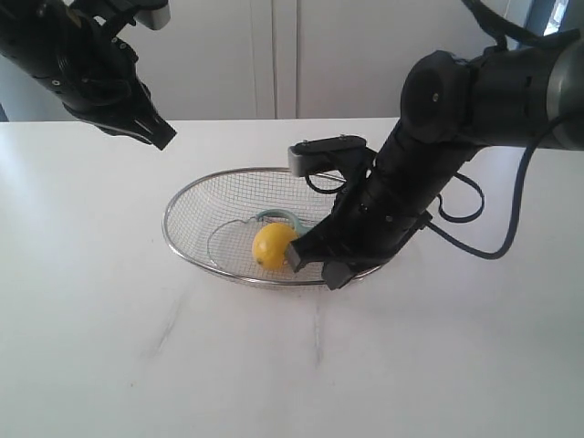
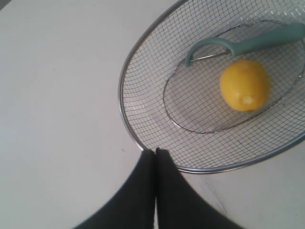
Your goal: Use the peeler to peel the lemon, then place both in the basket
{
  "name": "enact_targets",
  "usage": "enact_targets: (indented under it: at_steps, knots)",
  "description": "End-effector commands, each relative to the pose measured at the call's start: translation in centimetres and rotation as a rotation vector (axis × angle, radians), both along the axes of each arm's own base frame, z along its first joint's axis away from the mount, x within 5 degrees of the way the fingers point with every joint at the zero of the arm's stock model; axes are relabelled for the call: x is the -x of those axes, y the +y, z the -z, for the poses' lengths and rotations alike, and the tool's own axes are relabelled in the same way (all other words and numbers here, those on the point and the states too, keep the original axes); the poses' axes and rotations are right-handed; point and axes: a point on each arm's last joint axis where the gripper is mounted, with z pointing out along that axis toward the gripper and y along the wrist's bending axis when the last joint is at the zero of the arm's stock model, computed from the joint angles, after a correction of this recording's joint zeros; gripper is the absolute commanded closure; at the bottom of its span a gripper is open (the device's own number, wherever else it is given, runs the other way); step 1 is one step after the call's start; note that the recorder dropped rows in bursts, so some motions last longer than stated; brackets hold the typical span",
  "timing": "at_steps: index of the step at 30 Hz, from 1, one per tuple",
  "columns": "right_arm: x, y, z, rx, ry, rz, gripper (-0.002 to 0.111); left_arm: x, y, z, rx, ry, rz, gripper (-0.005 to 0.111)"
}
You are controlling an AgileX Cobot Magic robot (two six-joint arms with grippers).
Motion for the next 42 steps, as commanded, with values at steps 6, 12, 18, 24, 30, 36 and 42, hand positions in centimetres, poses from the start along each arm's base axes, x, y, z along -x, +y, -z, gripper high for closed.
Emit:
enact_targets:
  at_steps: [6,12,18,24,30,36,42]
  knots:
    - [1.3,-1.2,-4.9,-0.058,-0.131,0.119,0.108,0.2,0.1,-0.5,0.016,-0.004,-0.011,0.107]
    - [3.4,-4.5,-9.9,-0.001,-0.349,0.244,0.108,1.7,0.9,-2.9,0.048,-0.068,-0.011,0.107]
    - [6.6,-7.1,-11.6,0.003,-0.442,0.313,0.108,4.9,2.4,-7.0,0.106,-0.188,-0.01,0.107]
    - [8.7,-8.4,-12.4,-0.018,-0.478,0.318,0.108,8.6,4.2,-9.5,0.156,-0.289,-0.01,0.107]
    - [9.1,-8.6,-13.0,-0.032,-0.495,0.32,0.108,12.9,9.0,-10.3,0.177,-0.377,-0.138,0.107]
    - [9.1,-8.6,-13.0,-0.032,-0.495,0.32,0.108,19.9,13.0,-9.8,0.191,-0.51,-0.27,0.107]
    - [9.1,-8.6,-13.0,-0.032,-0.495,0.32,0.108,26.7,14.5,-10.4,0.226,-0.706,-0.338,0.107]
